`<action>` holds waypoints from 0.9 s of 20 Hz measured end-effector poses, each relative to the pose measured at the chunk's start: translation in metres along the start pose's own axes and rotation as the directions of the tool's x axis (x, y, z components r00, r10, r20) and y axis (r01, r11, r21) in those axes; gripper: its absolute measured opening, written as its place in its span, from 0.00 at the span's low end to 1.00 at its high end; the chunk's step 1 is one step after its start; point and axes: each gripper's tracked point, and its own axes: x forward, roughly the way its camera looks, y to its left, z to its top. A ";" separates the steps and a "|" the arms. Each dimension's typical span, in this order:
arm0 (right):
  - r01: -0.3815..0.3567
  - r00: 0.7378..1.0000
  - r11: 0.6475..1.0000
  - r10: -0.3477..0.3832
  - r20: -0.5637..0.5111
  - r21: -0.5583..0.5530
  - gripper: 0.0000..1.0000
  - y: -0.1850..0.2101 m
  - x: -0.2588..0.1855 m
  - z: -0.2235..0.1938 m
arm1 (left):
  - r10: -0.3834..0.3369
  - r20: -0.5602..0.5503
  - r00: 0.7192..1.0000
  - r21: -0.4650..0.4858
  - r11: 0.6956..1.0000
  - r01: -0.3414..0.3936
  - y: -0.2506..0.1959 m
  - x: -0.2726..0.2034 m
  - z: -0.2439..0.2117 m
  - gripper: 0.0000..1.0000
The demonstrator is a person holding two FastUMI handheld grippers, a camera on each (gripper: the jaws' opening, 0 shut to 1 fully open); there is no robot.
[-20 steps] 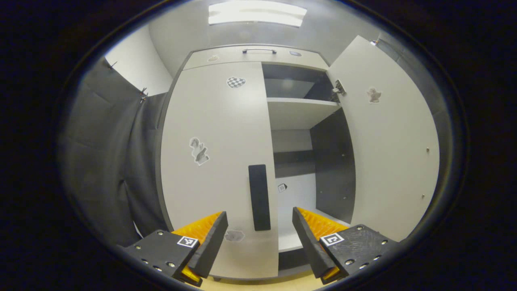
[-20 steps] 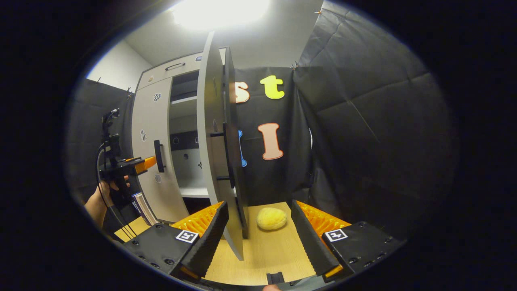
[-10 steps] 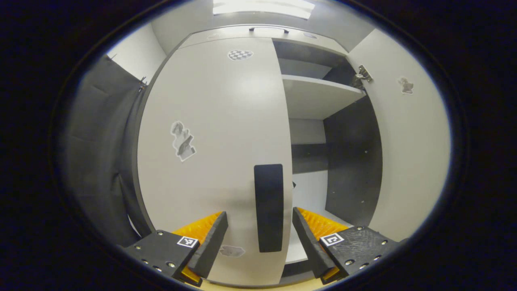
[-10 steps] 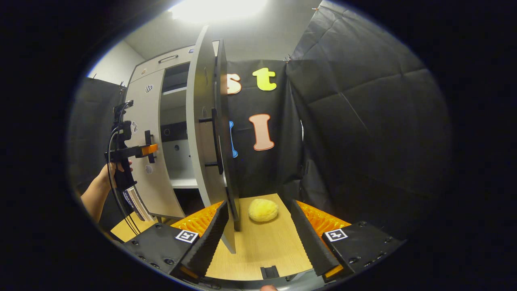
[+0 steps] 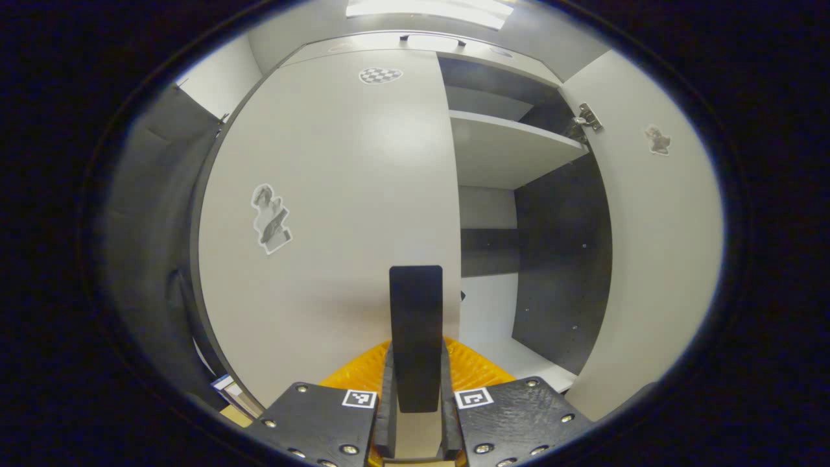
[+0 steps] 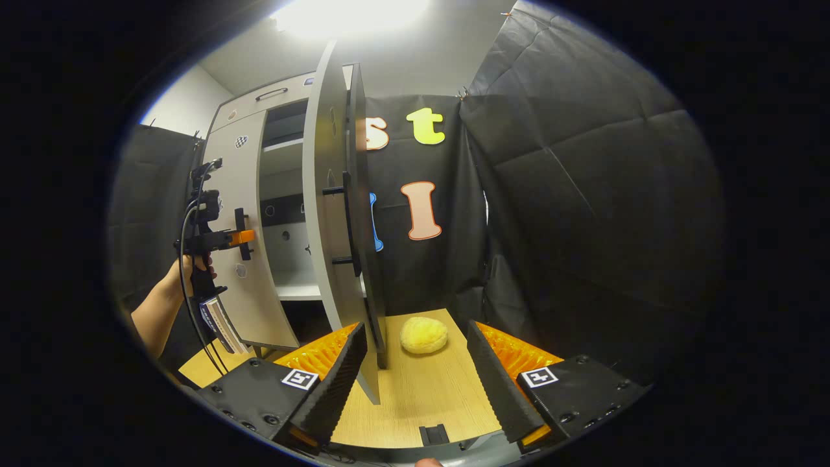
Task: Open the right door of the double-door shoe cabinet with the right hand, and open the left door with the left hand.
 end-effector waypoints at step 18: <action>-0.167 0.985 0.984 0.169 0.032 -0.054 0.98 0.071 -0.001 0.016 | -0.072 -0.008 0.997 -0.035 0.997 0.072 0.018 -0.038 -0.006 0.13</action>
